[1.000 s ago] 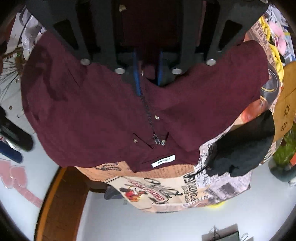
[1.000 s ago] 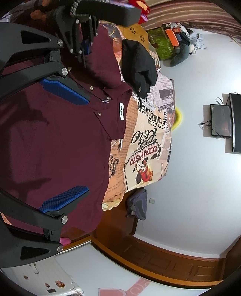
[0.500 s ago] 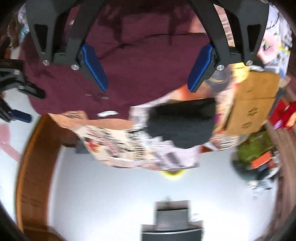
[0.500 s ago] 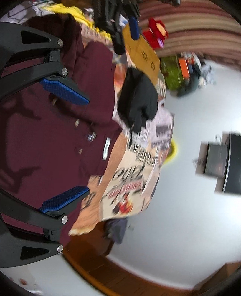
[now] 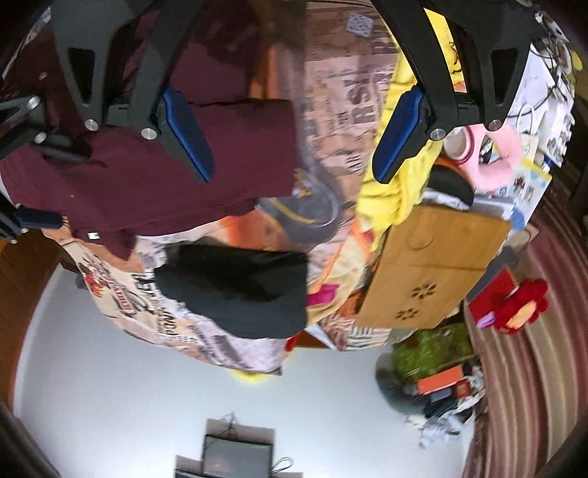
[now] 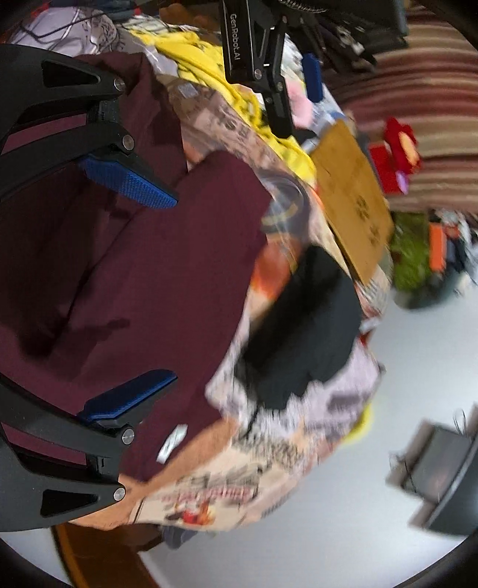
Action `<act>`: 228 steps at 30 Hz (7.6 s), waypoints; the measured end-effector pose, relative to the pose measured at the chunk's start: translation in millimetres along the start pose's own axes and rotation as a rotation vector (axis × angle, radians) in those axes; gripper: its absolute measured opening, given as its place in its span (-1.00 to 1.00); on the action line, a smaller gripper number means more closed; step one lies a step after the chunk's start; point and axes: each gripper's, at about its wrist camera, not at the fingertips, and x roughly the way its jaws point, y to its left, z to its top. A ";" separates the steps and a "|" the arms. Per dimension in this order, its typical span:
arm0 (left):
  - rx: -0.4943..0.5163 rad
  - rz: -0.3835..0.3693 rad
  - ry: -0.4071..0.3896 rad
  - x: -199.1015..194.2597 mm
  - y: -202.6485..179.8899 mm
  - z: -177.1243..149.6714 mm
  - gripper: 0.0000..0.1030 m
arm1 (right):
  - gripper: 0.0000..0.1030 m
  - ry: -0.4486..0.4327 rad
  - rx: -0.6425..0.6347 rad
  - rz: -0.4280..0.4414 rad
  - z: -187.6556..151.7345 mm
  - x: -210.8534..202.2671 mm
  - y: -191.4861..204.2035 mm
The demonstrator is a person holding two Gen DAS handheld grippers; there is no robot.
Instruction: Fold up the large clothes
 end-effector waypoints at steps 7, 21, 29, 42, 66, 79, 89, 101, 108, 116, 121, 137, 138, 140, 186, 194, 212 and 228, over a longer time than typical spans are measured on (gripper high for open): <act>-0.084 -0.003 0.050 19.0 33.4 -13.3 0.70 | 0.69 0.191 -0.115 0.084 18.1 67.4 42.1; -0.103 -0.001 0.104 36.9 46.3 -26.6 0.70 | -0.46 0.267 -0.139 0.023 0.7 118.4 55.8; -0.043 -0.004 0.088 23.1 27.0 -22.7 0.70 | -0.89 0.051 0.136 0.097 7.1 43.7 -10.3; 0.167 -0.084 0.073 -7.8 -48.2 -25.6 0.87 | -0.90 -0.248 0.405 -0.097 -20.1 -93.3 -112.8; -0.120 0.044 0.121 26.4 42.2 -32.0 0.88 | -0.04 0.190 -0.168 0.138 7.3 76.0 58.7; -0.159 0.021 0.175 45.1 50.9 -42.3 0.88 | -0.85 0.292 -0.039 0.120 -3.8 130.6 43.0; -0.040 -0.016 0.102 1.1 20.2 -32.7 0.88 | -0.92 0.053 0.156 0.104 8.8 39.7 -22.1; 0.110 -0.132 0.119 -25.1 -41.9 -41.0 0.88 | -0.92 -0.313 0.464 0.004 -6.4 -108.8 -117.9; 0.265 -0.209 0.267 7.2 -96.1 -71.2 0.88 | -0.92 -0.380 0.681 -0.018 -60.7 -128.6 -162.3; 0.326 0.015 0.274 39.2 -110.7 -85.4 0.88 | -0.92 -0.343 0.834 -0.051 -143.7 -135.0 -198.1; 0.272 0.148 0.194 36.3 -91.9 -79.0 0.88 | -0.92 -0.276 0.920 -0.059 -199.4 -122.2 -205.6; 0.212 0.093 0.285 39.4 -71.9 -89.8 0.88 | -0.34 -0.110 0.994 -0.230 -275.5 -118.0 -199.3; 0.215 0.068 0.280 33.7 -73.9 -88.0 0.88 | -0.33 -0.101 0.982 -0.246 -275.6 -119.3 -198.3; 0.236 0.033 0.251 18.1 -80.1 -82.1 0.88 | -0.33 -0.087 0.950 -0.287 -271.5 -127.5 -195.7; 0.347 -0.090 0.050 -18.9 -170.5 -7.9 0.88 | 0.00 -0.189 0.993 -0.278 -291.5 -168.8 -215.5; 0.398 -0.218 0.008 -19.4 -244.7 16.3 0.88 | 0.00 -0.138 1.244 -0.313 -368.4 -165.3 -255.1; 0.411 -0.359 0.375 67.4 -309.8 -60.1 0.89 | 0.06 -0.134 1.507 -0.155 -445.0 -111.1 -292.1; 0.382 -0.358 0.342 65.6 -300.7 -61.4 0.89 | -0.89 -0.390 1.473 -0.249 -396.5 -188.8 -284.9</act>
